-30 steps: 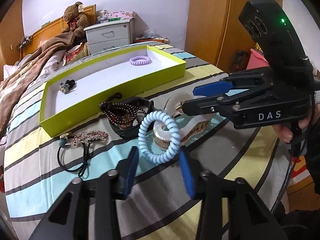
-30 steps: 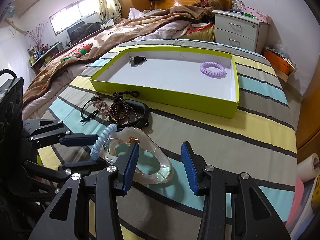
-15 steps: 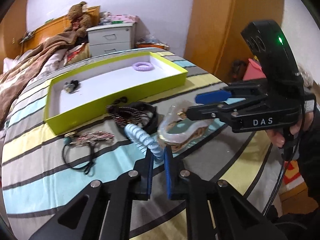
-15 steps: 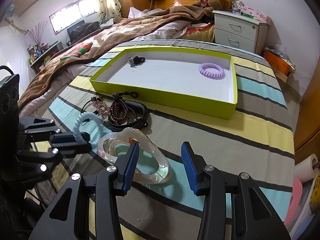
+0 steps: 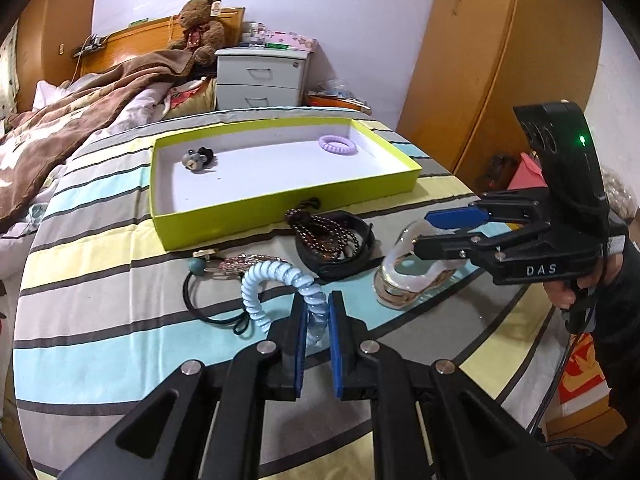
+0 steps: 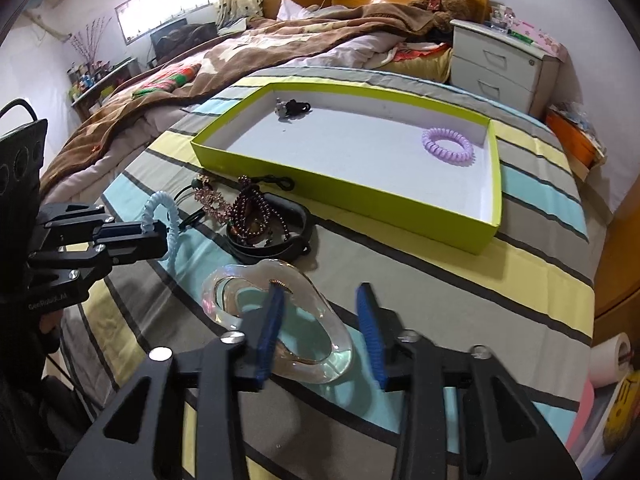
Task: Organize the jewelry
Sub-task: 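Grasp the clear claw clip with the right tool while the left tool grasps the light blue coil, then carry the claw clip with the right tool while the left tool carries the blue coil into the box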
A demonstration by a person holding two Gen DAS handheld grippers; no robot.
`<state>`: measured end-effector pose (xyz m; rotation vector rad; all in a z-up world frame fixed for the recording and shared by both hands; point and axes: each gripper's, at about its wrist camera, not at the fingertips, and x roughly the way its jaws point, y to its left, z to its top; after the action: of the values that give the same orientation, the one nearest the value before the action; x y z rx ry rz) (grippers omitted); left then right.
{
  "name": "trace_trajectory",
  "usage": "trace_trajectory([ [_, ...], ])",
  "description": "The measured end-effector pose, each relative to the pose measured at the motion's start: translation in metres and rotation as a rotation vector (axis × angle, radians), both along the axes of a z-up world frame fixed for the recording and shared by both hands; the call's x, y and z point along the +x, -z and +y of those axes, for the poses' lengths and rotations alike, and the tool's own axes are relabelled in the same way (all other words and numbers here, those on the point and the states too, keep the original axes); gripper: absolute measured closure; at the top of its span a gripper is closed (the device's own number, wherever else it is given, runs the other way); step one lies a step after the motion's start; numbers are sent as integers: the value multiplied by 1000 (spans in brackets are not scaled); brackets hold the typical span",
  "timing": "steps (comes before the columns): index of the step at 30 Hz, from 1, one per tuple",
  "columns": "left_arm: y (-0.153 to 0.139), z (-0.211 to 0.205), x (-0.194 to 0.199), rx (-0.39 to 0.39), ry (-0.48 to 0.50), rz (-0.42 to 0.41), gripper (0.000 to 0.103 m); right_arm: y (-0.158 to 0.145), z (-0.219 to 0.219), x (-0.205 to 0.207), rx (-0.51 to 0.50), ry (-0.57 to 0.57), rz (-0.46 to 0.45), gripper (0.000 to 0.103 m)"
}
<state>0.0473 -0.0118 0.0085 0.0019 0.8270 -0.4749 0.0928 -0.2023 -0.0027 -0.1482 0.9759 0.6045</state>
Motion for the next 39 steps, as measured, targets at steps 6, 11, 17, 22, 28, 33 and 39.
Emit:
trace_trajectory([
  [6, 0, 3, 3, -8, -6, 3, 92, 0, 5, -2, -44, -44, 1, 79],
  [11, -1, 6, 4, -12, -14, 0, 92, -1, 5, -7, -47, -47, -7, 88],
  [17, -3, 7, 5, -10, -20, -2, 92, -5, -2, -14, -14, -3, -31, 89],
  [22, -8, 9, 3, -12, -25, -13, 92, -12, -10, -20, 23, 31, -48, 89],
  [28, -15, 9, 4, -12, -32, -23, 92, -22, -18, -21, 50, 64, -63, 89],
  [33, -25, 9, 5, -8, -34, -41, 92, -35, -23, -21, 69, 94, -90, 89],
  [39, -40, 11, 14, -10, -49, -62, 92, -53, -30, -10, 74, 148, -130, 89],
])
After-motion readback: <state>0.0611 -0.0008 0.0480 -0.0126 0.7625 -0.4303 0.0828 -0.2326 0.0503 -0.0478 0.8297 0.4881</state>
